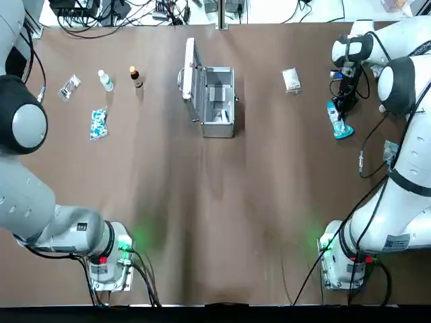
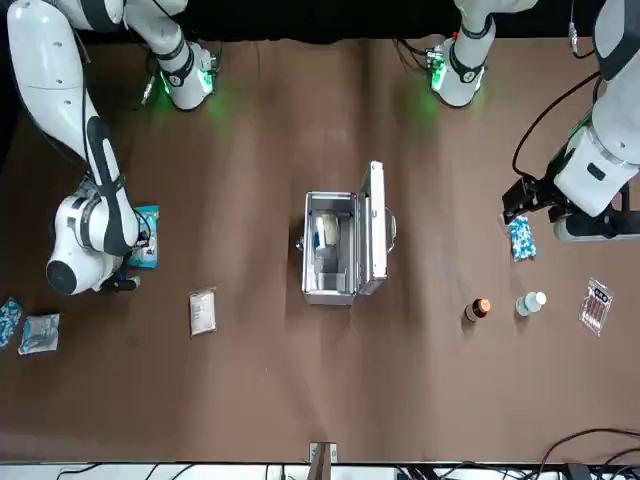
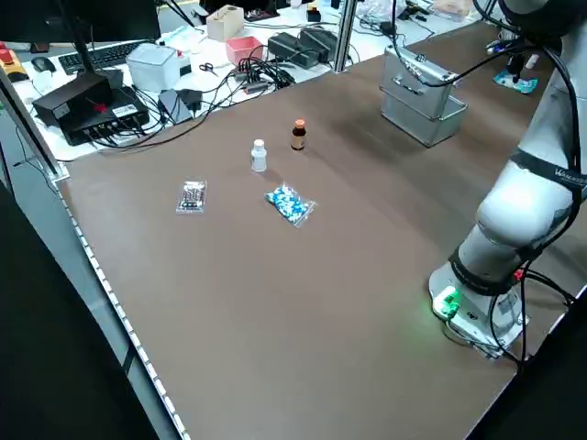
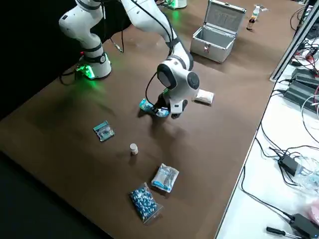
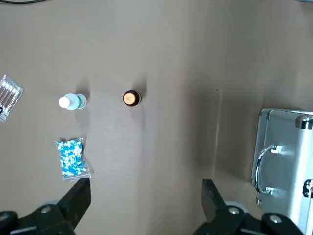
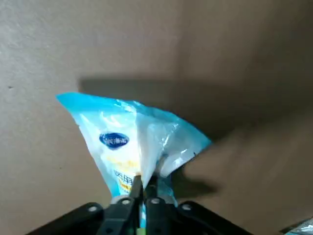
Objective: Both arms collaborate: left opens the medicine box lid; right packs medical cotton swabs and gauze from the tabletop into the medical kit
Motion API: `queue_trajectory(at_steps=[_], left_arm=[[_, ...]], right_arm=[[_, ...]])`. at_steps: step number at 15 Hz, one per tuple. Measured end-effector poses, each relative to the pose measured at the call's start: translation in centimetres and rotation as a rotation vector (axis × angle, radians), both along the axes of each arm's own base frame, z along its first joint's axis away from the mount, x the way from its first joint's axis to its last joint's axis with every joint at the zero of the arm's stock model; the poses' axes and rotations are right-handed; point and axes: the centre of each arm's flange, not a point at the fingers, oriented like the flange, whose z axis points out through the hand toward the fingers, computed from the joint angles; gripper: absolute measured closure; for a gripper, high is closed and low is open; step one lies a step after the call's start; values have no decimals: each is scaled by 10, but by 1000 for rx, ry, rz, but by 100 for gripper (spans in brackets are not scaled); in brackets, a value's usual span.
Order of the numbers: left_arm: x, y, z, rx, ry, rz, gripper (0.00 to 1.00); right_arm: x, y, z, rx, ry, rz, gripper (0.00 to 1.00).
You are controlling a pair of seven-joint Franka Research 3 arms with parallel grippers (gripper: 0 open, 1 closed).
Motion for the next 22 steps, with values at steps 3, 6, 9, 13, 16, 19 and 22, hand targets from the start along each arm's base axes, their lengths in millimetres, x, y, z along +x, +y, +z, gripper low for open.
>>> queue_trajectory(at_steps=[3,6,9,13,16,19,22], left_arm=[[0,0,0,0,0,0,0],[0,0,0,0,0,0,0],[0,0,0,0,1,-1,0],[0,0,-1,0,2,-1,0],[0,0,-1,0,2,-1,0],[0,0,-1,0,2,-1,0],[0,0,-1,0,2,0,0]], right_arm=[[10,10,10,3,-14,17,97],[27,44,49,17,-41,64,97],[35,99,109,47,-99,116,97],[37,188,206,243,-164,-47,97],[40,268,250,289,-202,-146,97],[31,350,278,330,-268,-183,97],[22,416,267,325,-346,-230,97]])
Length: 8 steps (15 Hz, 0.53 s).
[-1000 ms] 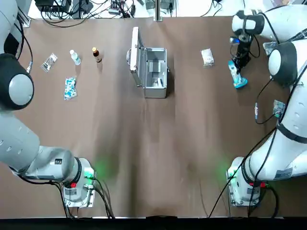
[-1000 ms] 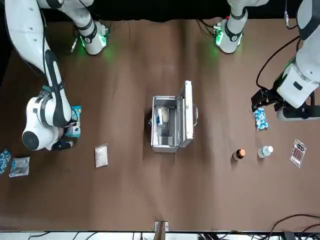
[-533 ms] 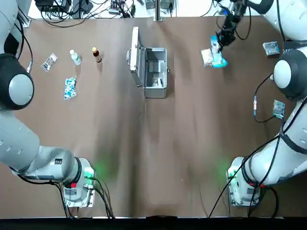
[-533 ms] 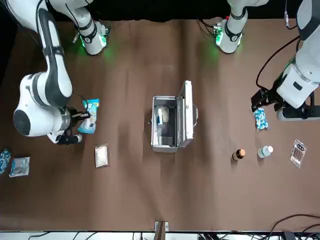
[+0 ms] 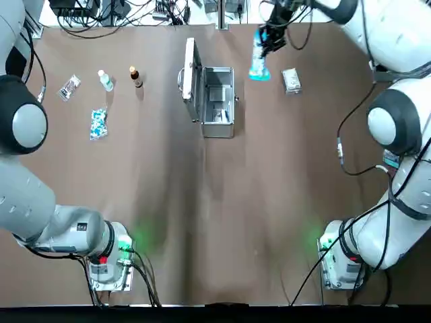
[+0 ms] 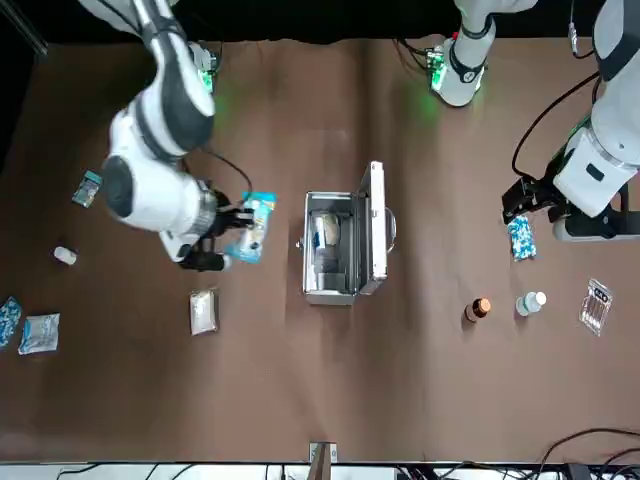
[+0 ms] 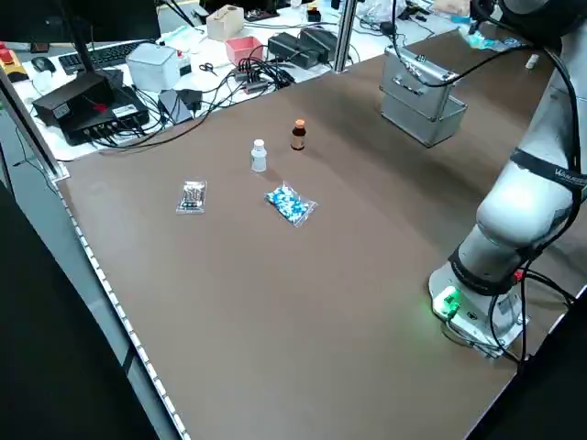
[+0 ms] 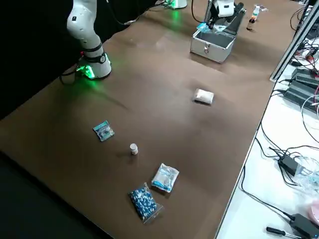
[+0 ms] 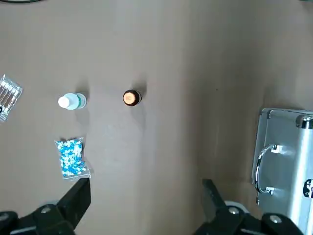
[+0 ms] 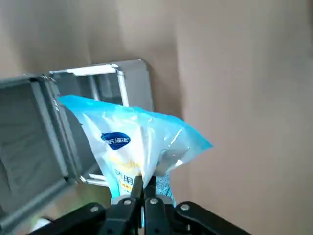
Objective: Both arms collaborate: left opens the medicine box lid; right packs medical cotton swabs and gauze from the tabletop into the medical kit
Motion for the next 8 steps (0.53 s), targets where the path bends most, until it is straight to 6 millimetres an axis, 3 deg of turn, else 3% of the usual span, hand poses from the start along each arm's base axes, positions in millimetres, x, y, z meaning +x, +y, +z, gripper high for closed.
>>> queue_trajectory(at_steps=[3,8], left_arm=[[0,0,0,0,0,0,0],[0,0,0,0,1,0,0]], right_arm=[[-6,57,-45,47,-15,-61,97],[-24,112,-100,41,-33,-107,96]])
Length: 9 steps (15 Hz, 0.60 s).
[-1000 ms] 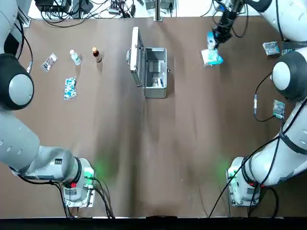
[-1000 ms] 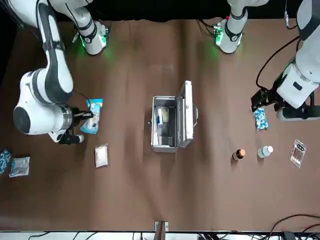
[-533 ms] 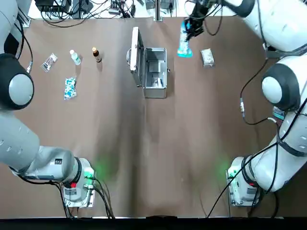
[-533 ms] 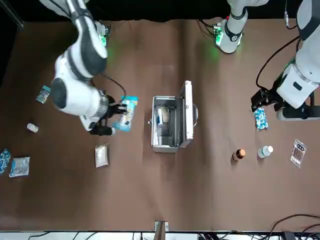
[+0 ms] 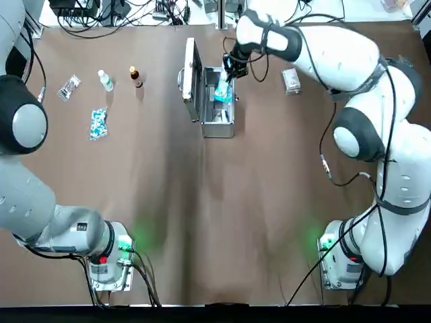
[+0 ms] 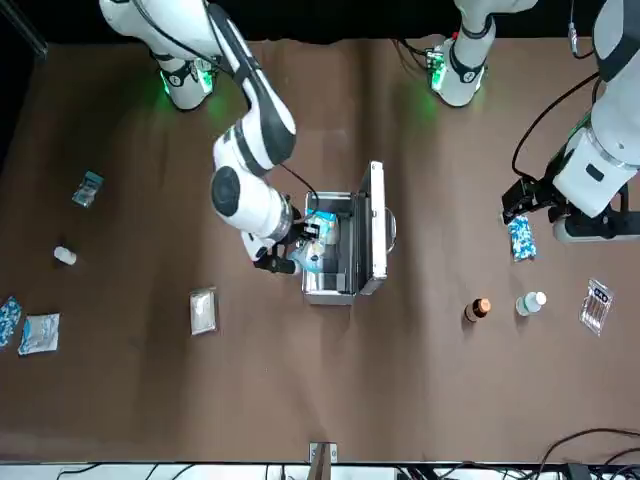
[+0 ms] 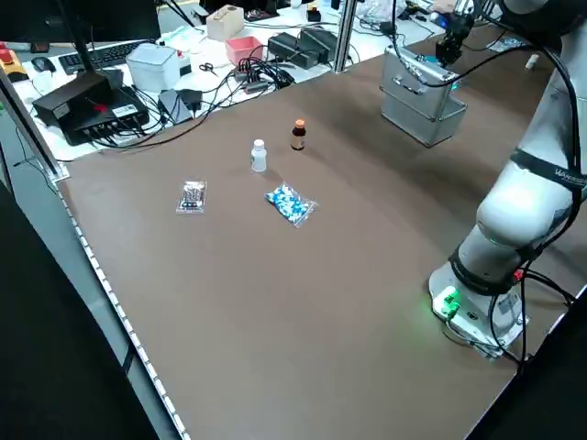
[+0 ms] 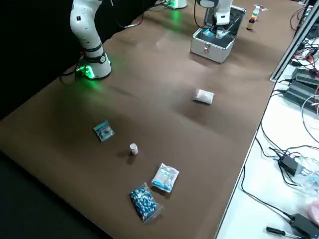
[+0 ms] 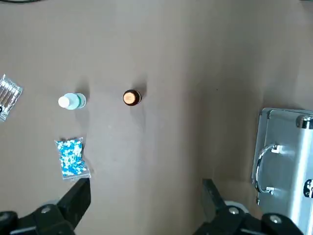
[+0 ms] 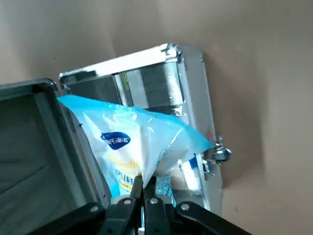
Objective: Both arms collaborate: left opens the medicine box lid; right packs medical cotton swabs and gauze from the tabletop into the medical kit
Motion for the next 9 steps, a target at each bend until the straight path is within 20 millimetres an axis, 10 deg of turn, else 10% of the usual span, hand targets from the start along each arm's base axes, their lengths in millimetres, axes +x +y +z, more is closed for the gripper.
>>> queue_trajectory(at_steps=[3,9], left_arm=[[0,0,0,0,0,0,0],[0,1,0,0,0,3,0]], right_arm=[[-8,14,-18,-10,10,1,89],[-2,14,-7,-7,2,-9,31]])
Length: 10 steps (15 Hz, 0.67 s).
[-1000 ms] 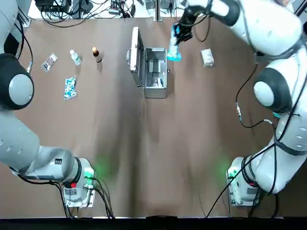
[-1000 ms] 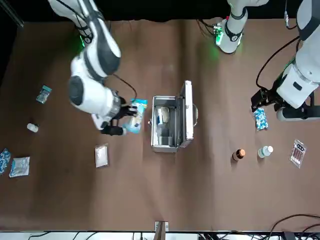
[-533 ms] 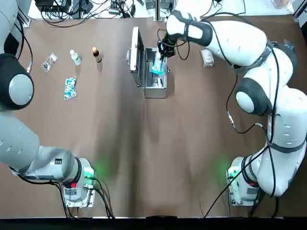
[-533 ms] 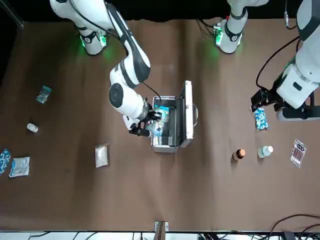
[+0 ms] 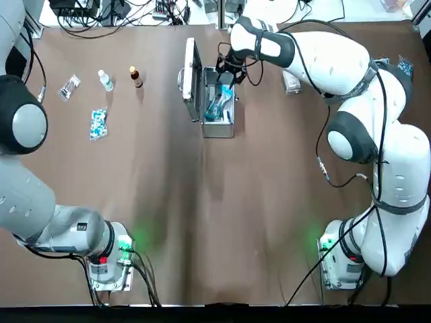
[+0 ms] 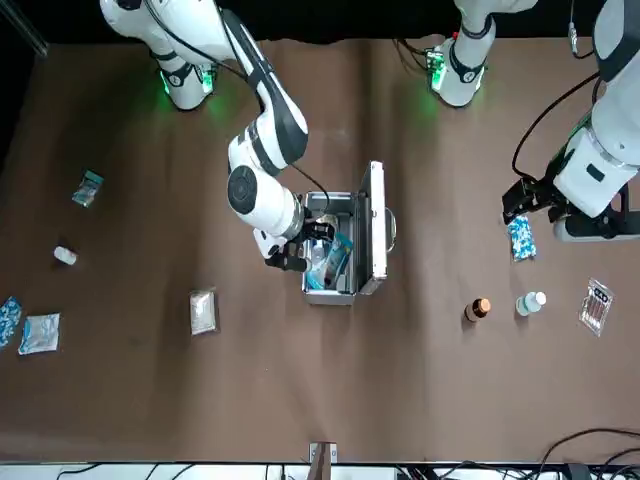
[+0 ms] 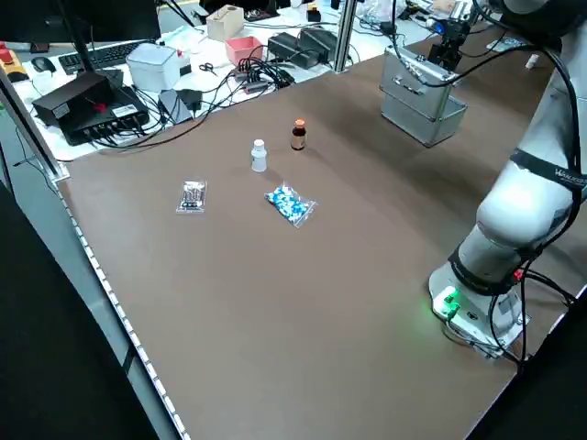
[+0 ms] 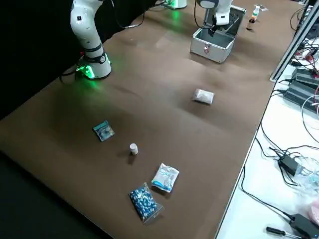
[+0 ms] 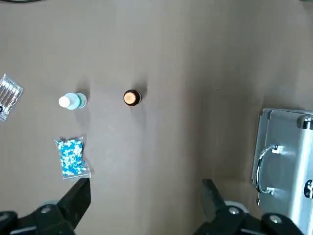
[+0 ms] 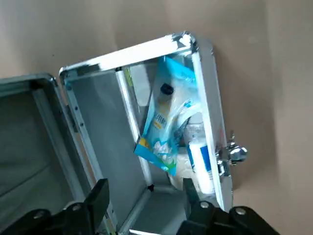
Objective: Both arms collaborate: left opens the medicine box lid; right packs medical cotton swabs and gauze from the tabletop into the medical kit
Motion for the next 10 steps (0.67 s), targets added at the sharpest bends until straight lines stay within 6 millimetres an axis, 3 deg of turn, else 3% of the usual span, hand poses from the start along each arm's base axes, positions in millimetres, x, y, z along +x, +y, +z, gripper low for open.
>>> queue_trajectory(at_steps=[3,7,10], left_arm=[[0,1,0,0,1,2,0],[0,-1,0,0,1,-1,0],[0,-2,0,0,1,-3,0]], right_arm=[[29,-43,3,-79,-28,-23,31],[73,-132,12,-240,-44,-9,30],[101,-211,8,-279,-68,116,25]])
